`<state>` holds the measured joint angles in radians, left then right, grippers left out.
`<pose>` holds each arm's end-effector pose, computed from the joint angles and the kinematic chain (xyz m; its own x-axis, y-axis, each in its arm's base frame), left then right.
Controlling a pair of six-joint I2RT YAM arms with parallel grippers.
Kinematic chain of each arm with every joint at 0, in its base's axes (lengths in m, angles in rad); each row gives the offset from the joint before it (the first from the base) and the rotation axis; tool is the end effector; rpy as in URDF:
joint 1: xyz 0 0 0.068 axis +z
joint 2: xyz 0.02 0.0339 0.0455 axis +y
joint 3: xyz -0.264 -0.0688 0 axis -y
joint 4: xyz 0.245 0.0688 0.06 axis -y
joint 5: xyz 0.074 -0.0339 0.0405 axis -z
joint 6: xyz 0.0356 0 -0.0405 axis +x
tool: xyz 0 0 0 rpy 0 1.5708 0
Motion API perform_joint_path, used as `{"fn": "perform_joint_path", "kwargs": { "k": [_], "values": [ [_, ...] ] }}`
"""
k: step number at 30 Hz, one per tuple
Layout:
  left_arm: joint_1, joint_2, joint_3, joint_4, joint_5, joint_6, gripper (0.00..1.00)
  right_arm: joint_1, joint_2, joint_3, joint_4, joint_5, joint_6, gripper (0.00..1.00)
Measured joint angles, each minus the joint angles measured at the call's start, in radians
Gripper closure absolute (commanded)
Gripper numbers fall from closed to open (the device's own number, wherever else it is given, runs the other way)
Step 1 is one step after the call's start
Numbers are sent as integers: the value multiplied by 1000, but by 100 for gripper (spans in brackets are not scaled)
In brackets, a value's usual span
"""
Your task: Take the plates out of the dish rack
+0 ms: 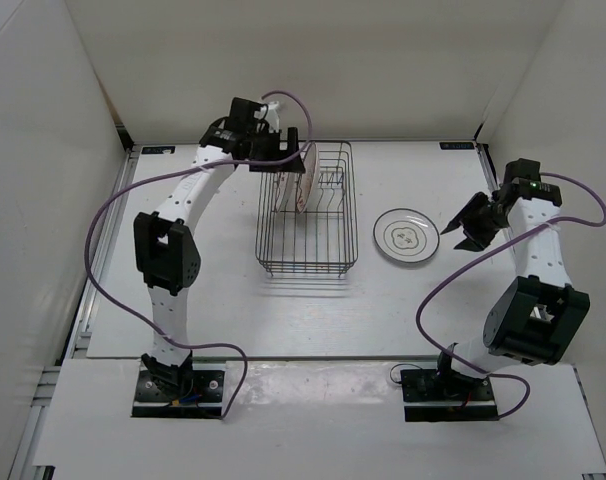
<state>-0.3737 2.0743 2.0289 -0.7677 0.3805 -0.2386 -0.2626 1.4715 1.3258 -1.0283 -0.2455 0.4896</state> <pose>0.4313 -0.1833 0.3158 -0.7934 0.0754 -0.6040 0.4004 0.8120 -0.4246 0.2793 -0.0661 0.2999 -0.7103 0.6633 -0.2356 0.5610 0.7356 0.3796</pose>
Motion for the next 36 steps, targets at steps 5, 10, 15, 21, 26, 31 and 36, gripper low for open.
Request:
{"fn": "perform_joint_path", "kwargs": {
  "k": [5,10,15,21,26,31,36],
  "values": [
    [35,-1,37,17,-34,11,7,3,0,0,-2,0,-7,46],
    [28,2,27,7,-40,17,18,3,0,0,-2,0,-11,45],
    [27,45,63,-14,-40,22,37,3,-5,0,-2,4,-22,43],
    [26,77,73,-35,-2,13,65,3,-51,-27,1,15,-27,40],
    [24,83,103,-63,21,29,95,2,-82,-76,5,24,-29,38],
    [50,71,93,-63,31,48,100,2,-100,-117,8,31,-31,37],
    [79,37,33,-14,56,28,100,1,-113,-165,18,29,-31,37]
  ]
}}
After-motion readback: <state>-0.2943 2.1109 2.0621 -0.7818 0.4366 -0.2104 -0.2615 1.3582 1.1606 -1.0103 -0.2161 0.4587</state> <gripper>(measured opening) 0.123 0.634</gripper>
